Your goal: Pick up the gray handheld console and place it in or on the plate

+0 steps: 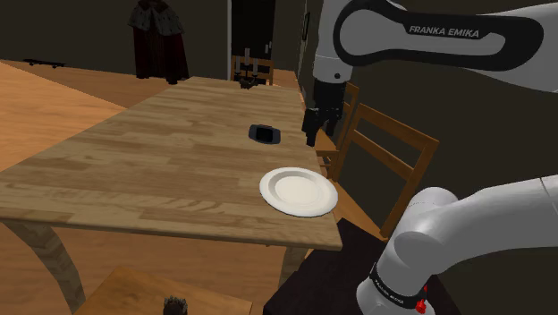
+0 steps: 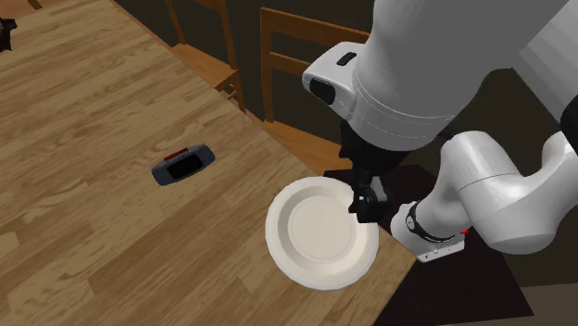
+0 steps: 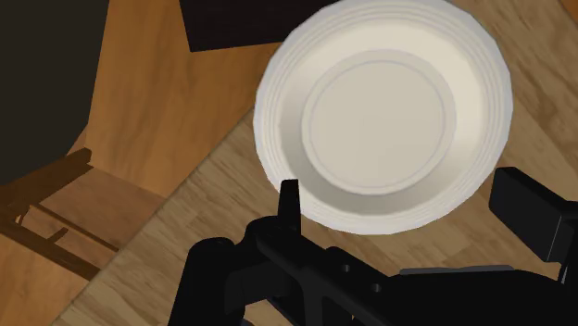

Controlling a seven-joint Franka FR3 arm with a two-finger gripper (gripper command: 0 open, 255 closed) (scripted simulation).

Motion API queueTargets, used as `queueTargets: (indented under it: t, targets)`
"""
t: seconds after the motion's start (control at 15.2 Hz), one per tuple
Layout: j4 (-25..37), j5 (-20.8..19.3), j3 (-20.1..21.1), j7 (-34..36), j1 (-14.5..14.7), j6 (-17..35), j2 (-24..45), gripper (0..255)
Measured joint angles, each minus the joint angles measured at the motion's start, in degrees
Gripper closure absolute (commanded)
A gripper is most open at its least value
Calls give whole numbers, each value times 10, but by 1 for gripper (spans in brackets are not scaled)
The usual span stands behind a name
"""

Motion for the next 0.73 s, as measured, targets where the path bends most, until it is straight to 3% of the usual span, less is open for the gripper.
queueTargets:
  t: [0.26, 0.73]
  targets:
    - [9, -13, -18, -34, -1, 24, 33, 0]
    - [66, -44, -74, -145, -3, 100, 163, 0]
